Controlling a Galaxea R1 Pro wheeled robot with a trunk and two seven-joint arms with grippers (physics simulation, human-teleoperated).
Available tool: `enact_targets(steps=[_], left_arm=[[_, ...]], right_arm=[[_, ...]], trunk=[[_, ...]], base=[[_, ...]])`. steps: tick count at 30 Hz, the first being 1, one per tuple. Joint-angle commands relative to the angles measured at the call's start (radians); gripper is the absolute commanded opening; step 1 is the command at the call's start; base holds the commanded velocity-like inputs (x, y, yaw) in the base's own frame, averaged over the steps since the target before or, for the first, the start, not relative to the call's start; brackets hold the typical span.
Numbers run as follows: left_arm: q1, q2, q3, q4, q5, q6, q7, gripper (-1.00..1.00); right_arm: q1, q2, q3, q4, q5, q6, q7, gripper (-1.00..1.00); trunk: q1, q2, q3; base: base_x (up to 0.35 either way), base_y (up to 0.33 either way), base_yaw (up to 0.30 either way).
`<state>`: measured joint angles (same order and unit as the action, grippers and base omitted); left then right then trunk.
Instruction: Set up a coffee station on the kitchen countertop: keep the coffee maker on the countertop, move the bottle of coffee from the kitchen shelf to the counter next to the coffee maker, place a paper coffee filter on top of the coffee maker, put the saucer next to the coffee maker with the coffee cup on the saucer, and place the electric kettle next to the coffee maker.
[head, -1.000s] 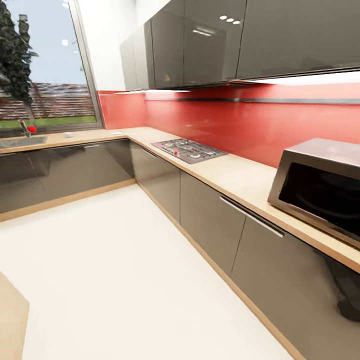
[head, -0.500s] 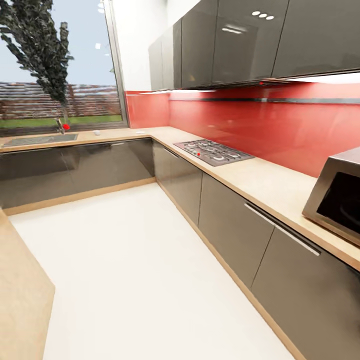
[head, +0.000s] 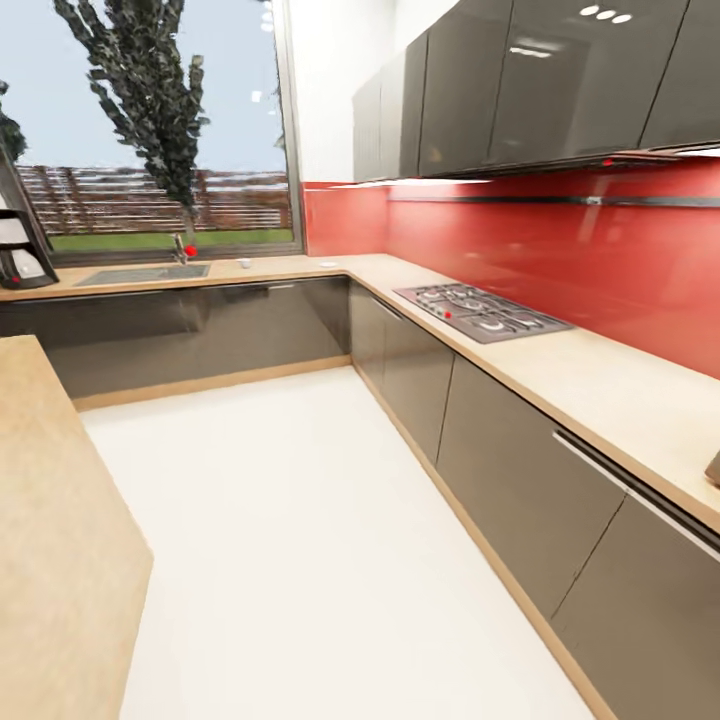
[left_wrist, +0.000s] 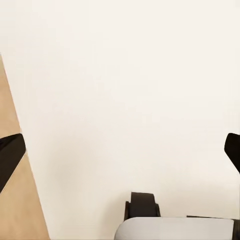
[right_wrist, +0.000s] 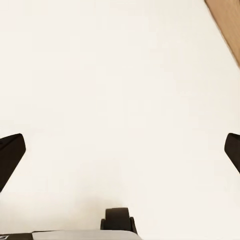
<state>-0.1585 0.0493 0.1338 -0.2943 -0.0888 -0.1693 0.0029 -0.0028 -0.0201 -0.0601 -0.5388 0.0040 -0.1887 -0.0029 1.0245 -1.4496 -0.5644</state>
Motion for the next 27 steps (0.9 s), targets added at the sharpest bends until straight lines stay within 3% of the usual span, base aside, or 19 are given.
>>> enact_targets(steps=[1, 27], left_arm=[[-0.001, 0.000, 0.006, 0.001, -0.009, -0.004, 0.000, 1.00], [-0.001, 0.000, 0.006, 0.001, -0.011, -0.005, 0.000, 1.00]], right_arm=[[0.000, 0.000, -0.001, 0.000, 0.000, -0.003, 0.000, 1.00], [0.000, 0.000, -0.002, 0.000, -0.001, -0.003, 0.000, 1.00]], trunk=[[0.001, 0.000, -0.001], [0.001, 0.000, -0.001]], base=[[0.336, 0.000, 0.279], [0.339, 0.000, 0.273]])
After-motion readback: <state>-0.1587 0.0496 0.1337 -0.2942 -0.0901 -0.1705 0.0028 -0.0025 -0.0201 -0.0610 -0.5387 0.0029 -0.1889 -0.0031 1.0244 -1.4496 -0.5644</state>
